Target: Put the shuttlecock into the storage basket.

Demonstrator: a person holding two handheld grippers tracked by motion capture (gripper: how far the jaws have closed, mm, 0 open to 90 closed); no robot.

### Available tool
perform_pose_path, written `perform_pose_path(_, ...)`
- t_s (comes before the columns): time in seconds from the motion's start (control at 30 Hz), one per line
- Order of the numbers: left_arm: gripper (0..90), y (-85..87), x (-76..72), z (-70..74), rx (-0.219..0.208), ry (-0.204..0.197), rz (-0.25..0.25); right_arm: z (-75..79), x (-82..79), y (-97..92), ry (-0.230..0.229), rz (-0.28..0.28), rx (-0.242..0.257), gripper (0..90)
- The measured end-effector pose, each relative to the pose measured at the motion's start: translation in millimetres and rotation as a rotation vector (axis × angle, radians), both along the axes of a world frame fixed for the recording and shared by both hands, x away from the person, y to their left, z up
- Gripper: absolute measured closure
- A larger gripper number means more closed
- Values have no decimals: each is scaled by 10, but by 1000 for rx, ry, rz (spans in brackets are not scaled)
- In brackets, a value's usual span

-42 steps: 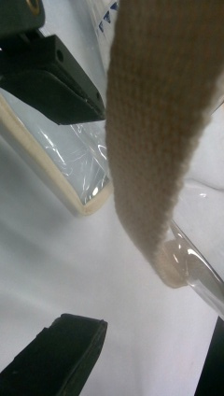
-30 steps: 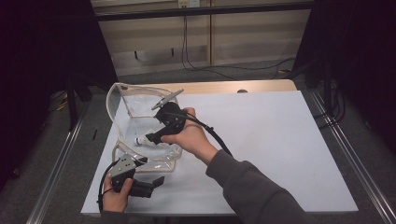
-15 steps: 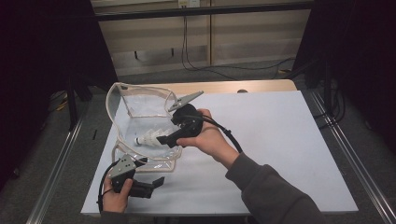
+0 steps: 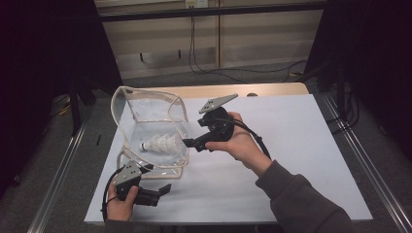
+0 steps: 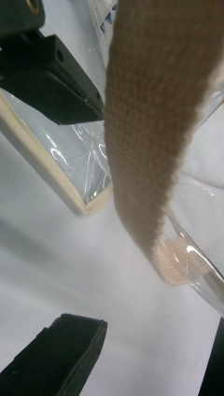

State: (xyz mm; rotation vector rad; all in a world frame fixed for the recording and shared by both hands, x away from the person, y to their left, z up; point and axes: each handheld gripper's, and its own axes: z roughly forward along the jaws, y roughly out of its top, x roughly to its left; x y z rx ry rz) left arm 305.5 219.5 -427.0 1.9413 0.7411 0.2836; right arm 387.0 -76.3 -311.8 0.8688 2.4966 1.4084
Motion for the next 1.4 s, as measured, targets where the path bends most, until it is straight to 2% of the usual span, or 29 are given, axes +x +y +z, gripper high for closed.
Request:
perform_pose_path(0.23,20,5,-1,2,9,-1,1,-104,-14,-232,1,-16,22,115)
perform_pose_path(0.6,20,8,-7,5,12,-1,1,-352,-74,-547,-5,-44,28,90)
perform_pose_path(0.9,20,1,-7,2,6,-4,2,-475,-103,-784,-5,-72,39,82)
perform_pose_path(1.4,20,1,-5,1,6,-4,3,-560,-163,-1062,-15,-112,50,80)
